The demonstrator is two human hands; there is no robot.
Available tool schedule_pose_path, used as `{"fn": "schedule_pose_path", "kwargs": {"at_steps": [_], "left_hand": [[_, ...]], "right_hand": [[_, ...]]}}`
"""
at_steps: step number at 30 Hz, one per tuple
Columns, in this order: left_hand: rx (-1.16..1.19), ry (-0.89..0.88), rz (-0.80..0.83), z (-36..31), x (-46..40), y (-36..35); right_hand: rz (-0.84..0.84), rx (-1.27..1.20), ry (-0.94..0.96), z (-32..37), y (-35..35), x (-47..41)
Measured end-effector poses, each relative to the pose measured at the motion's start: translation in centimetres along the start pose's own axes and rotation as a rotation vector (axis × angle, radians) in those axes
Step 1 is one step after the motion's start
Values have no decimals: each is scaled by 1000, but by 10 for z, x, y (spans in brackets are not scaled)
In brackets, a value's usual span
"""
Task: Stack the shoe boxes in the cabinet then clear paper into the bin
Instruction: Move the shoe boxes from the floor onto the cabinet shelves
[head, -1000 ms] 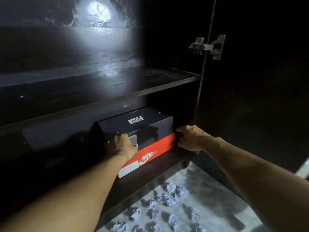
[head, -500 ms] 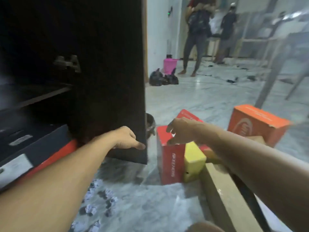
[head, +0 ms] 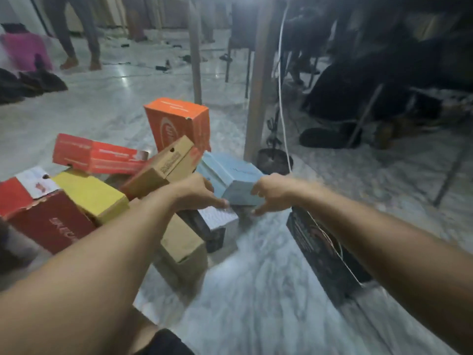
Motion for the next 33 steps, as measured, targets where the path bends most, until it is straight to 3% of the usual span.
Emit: {"fn": "schedule_pose_path", "kwargs": {"at_steps": [3, 8, 15, 22, 28, 33], "left_hand": [[-8, -62, 92, -33, -22, -57], [-87, -95, 104, -47, -50, -128], [-64, -64, 160, -40, -81, -174], [-8, 17, 133, -16, -98, -178], [100, 65, 3, -2, -102, -176], [203, 152, 58, 17, -102, -184]], "right_hand": [[38, -71, -193, -74, -43, 11], [23, -197, -534, -164, -120, 15], [-58, -243, -759, -204, -174, 18], [-33, -135, -723, -199, -171, 25], [-4, -207, -483, -164, -176, 26], [129, -402, -252, -152, -181, 21]]}}
Point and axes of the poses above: each hand's wrist, its own x-axis away from the middle knuckle, its own y-axis out of the back of the hand, z = x × y, the point moved 5 cm from there along -x, towards the middle knuckle, and after that the axes turned 1 degree about y, right-handed, at the moved point
